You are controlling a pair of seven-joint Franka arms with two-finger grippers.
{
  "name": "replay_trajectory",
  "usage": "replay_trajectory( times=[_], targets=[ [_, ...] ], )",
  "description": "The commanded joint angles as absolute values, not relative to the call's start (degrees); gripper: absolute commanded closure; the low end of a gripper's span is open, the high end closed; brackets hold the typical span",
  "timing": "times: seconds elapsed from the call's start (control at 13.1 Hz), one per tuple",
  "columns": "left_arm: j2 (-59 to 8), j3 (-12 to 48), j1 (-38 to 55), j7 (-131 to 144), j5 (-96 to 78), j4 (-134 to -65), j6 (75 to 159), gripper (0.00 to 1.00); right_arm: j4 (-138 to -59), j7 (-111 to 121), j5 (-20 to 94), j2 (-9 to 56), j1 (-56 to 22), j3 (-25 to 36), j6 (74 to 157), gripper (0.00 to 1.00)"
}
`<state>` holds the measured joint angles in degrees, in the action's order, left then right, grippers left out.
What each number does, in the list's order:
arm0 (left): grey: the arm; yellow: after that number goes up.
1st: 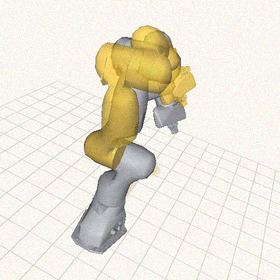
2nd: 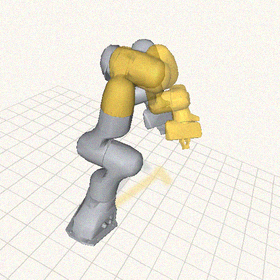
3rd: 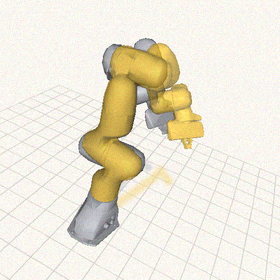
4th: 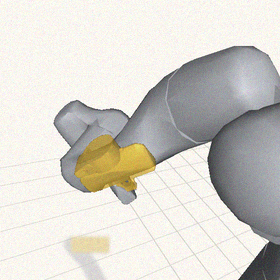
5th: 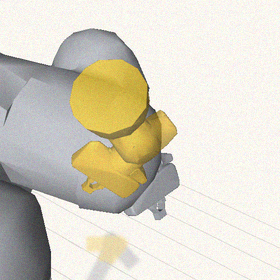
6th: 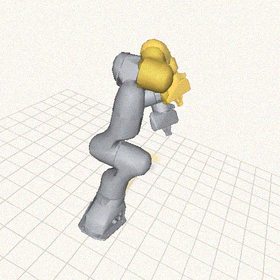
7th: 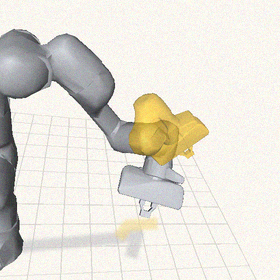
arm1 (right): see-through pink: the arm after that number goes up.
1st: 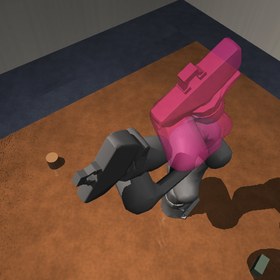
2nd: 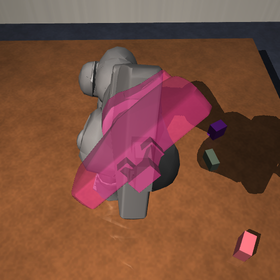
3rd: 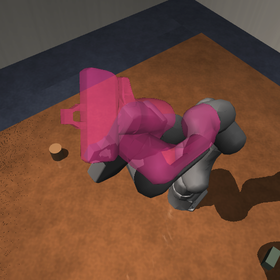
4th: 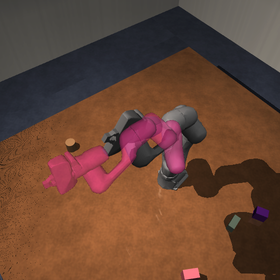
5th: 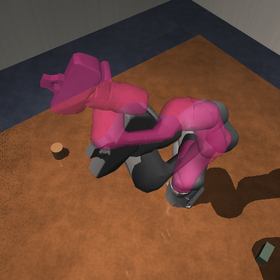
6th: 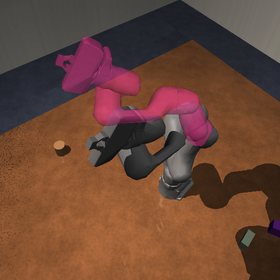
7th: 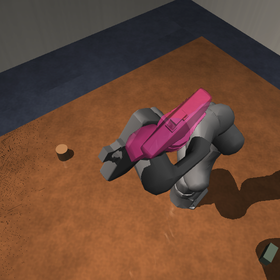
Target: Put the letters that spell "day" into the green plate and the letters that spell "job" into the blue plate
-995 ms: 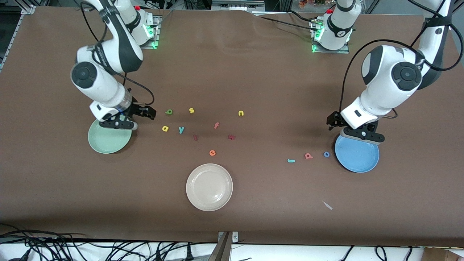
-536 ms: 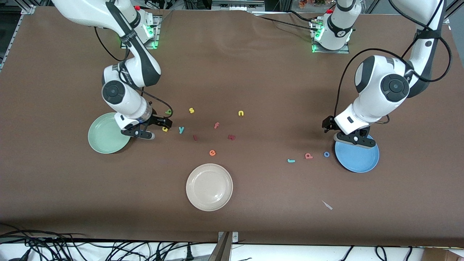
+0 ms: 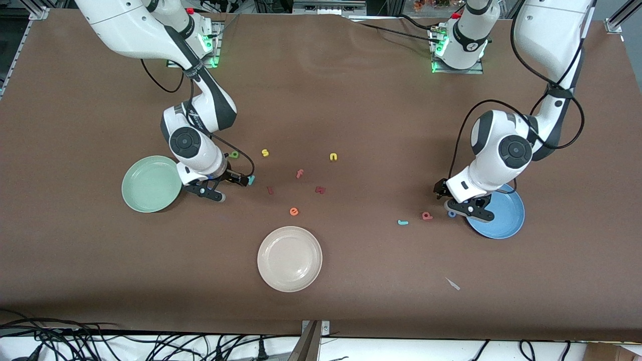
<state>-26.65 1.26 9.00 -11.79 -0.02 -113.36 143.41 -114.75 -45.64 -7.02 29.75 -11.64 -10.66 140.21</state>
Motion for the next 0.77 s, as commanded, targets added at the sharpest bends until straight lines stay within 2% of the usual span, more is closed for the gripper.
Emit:
replay_trajectory(
  times=[0.0, 0.23, 0.46, 0.69],
  targets=[
    [-28.9, 0.4, 9.0, -21.8, 0.4, -111.4, 144.6, 0.00, -114.4, -47.7, -8.5, 30.4, -11.8, -10.5, 140.5, 0.07],
    [-32.0, -0.1, 8.6, -33.1, -0.3, -109.4, 144.8, 0.00, -115.8, -47.5, -8.7, 30.1, -11.5, -10.5, 141.7, 0.16],
    [-35.1, -0.2, 8.3, -42.9, -5.0, -108.1, 144.8, 0.00, -119.2, -47.0, -8.8, 28.7, -11.4, -10.3, 145.2, 0.18],
    [-36.8, -0.2, 8.3, -45.4, -5.5, -107.4, 145.9, 0.00, -121.0, -44.8, -8.8, 27.3, -11.3, -9.5, 146.1, 0.29]
  ],
)
